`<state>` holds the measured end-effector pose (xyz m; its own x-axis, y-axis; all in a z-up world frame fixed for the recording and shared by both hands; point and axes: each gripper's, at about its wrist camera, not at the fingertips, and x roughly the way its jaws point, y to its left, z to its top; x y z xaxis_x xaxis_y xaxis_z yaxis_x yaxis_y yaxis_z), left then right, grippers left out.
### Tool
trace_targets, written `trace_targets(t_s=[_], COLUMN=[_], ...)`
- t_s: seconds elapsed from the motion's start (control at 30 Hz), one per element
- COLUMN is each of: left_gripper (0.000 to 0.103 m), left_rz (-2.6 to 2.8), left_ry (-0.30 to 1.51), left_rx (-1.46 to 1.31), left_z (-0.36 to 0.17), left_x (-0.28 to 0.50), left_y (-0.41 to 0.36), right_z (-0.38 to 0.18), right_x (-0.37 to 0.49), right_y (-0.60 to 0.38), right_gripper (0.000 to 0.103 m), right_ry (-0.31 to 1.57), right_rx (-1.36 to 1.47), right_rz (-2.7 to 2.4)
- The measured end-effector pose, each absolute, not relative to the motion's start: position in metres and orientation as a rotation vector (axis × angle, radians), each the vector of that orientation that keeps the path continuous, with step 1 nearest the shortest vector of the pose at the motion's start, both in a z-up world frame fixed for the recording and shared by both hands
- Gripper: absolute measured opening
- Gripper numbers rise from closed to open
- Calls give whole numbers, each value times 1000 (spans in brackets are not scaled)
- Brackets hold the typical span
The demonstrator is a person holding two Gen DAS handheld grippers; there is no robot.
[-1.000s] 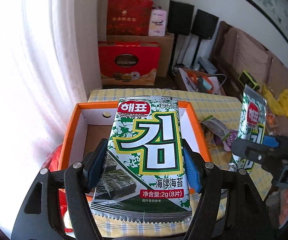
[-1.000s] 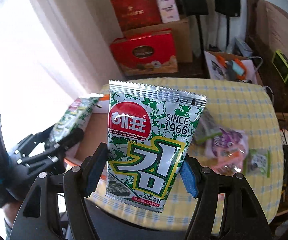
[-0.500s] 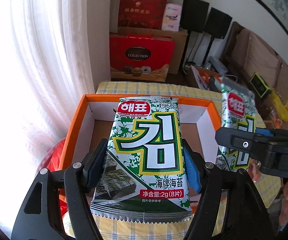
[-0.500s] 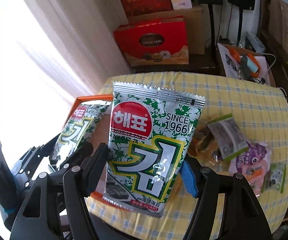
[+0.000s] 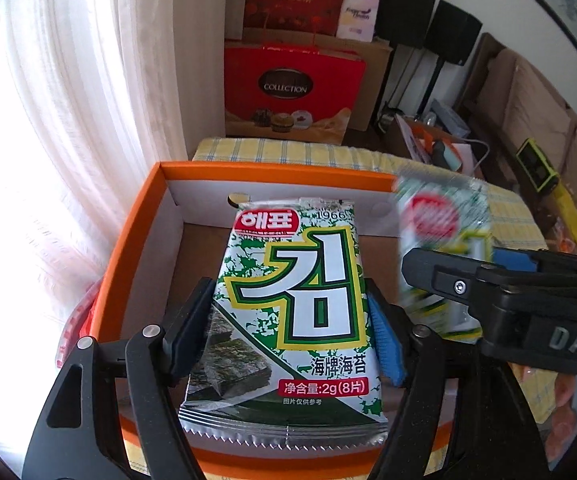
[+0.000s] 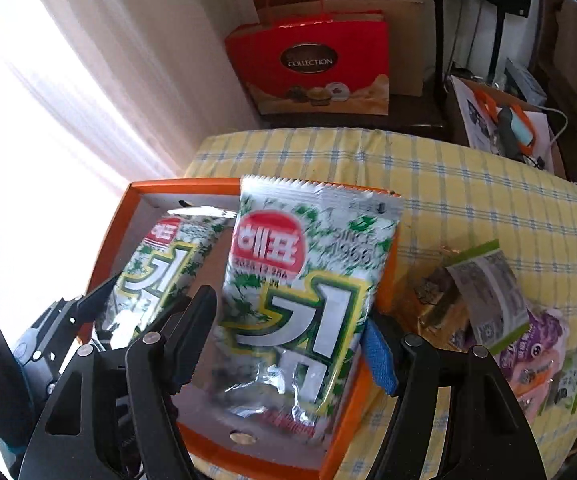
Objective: Organize objects
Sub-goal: 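Carry both seaweed packets up and over to the orange box, then lower both seaweed packets side by side into the box and open both grippers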
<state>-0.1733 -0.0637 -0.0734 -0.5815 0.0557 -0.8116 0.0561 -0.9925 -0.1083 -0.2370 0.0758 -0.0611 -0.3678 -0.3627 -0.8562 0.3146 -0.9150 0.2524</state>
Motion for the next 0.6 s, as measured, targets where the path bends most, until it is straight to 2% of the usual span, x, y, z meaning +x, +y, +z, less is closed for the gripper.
trace_targets(t_s=[0.27,0.37,0.6], left_gripper=[74,75,89], left_rz=[-2761,-2768,-2801], left_ry=[178,193,238], left_rx=[1474,1465,1423], left_z=[-83,-80,-62], left_x=[-174,-170,-162], left_y=[-64,-67,-73], right_z=[-52,-40,-19], right_x=[-230,-223,-208], right_y=[86,94,123], right_gripper=[75,80,83], right_ry=[-109,-106,-97], right_rx=[1428,1405,1366], right_rz=[-2306,-2338,-2411])
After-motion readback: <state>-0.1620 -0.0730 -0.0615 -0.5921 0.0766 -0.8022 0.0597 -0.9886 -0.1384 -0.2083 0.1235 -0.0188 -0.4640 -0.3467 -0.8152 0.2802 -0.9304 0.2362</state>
